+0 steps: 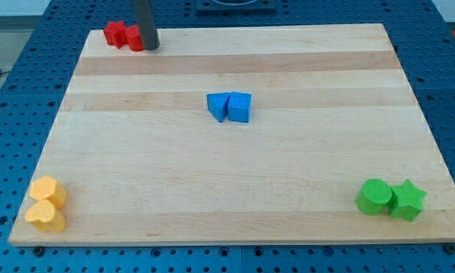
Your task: Push the blue triangle with blue cube to the top left of the board
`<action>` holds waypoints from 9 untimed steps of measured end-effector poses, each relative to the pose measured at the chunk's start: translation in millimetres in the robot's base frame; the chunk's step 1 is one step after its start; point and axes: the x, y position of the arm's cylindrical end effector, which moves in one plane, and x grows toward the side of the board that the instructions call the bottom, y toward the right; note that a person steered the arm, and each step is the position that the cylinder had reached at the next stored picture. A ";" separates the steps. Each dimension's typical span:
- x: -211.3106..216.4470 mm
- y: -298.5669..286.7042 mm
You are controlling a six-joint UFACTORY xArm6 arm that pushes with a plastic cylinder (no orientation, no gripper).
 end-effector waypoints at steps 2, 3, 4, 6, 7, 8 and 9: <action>-6.2 -5.4; 15.2 24.5; 43.4 72.0; 80.2 203.2; 143.1 237.9; 203.2 241.2; 212.3 238.3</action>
